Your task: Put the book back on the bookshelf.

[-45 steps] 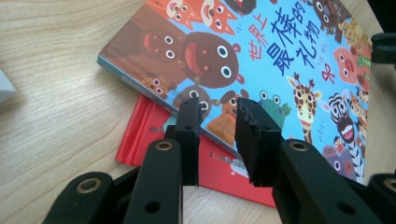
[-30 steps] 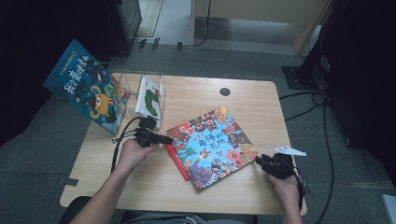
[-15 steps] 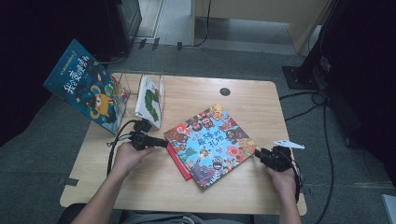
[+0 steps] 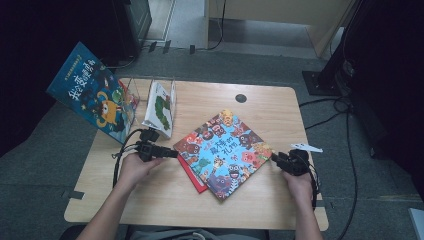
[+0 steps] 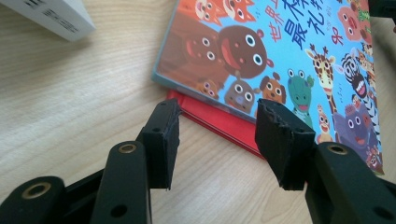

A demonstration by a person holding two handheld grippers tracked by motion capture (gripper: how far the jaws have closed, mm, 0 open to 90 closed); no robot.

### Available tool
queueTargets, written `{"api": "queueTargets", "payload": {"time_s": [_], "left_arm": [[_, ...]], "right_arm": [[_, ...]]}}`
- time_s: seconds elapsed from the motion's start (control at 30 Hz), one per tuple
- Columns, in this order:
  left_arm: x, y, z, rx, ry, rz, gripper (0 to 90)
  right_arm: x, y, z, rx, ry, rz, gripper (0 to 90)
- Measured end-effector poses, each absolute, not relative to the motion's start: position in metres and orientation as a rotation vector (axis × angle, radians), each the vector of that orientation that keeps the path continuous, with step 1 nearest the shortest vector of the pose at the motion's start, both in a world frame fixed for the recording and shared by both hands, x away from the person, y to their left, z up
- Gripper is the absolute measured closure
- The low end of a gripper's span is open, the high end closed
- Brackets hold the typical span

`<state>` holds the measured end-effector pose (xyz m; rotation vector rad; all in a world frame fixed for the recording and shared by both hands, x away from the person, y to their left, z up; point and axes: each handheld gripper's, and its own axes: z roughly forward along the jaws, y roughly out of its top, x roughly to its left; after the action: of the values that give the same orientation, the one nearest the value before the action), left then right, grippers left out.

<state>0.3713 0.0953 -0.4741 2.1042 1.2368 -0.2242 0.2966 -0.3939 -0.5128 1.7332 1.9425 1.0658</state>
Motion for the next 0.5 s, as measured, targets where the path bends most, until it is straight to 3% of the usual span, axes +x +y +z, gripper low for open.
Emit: {"api": "queueTargets", "payload": {"time_s": [0.5], "left_arm": [[0.388, 0.094, -0.482, 2.098, 1.284, -0.183, 47.4]], "right_arm": [[0.321, -0.385, -0.52, 1.681, 1.942, 1.083, 66.0]]}}
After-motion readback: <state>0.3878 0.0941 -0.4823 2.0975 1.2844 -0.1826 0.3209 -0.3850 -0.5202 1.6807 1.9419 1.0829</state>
